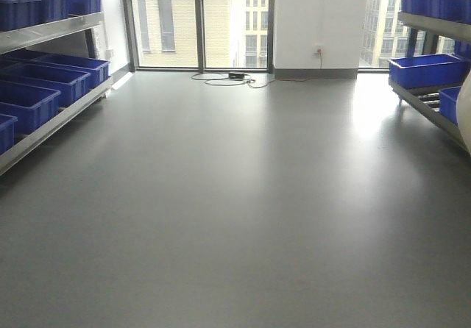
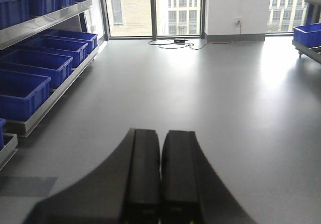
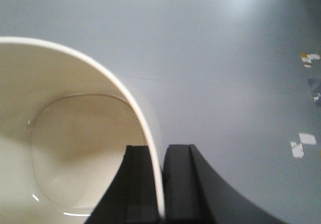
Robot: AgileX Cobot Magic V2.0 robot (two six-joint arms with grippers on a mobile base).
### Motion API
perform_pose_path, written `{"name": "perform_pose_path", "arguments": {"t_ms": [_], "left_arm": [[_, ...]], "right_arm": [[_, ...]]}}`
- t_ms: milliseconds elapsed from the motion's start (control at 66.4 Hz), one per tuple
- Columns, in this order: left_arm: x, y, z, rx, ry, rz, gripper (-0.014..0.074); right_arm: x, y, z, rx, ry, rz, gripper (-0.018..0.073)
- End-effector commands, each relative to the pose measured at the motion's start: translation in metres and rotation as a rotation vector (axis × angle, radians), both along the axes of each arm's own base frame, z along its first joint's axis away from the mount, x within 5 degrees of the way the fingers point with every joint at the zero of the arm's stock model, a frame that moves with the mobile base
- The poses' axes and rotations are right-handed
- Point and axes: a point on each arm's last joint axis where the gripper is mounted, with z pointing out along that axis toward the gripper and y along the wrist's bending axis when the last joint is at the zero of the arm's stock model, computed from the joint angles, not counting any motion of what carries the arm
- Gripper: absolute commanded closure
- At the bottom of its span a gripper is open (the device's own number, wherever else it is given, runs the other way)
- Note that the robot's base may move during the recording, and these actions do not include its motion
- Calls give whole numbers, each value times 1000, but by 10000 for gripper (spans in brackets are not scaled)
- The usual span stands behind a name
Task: Move white bin to right shelf second layer
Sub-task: 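Drive across the room toward the roller shelf with blue crates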
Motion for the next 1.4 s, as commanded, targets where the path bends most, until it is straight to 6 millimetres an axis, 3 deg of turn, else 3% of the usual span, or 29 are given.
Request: {"name": "perform_pose_path", "arguments": {"t_ms": [0,1385], "left_arm": [[0,0,-4,-8,-65,-3,512],[0,0,-4,-8,-65,-3,512]], "right_arm": [[4,0,17,9,-115,-10,503],[4,0,17,9,-115,-10,503]]}}
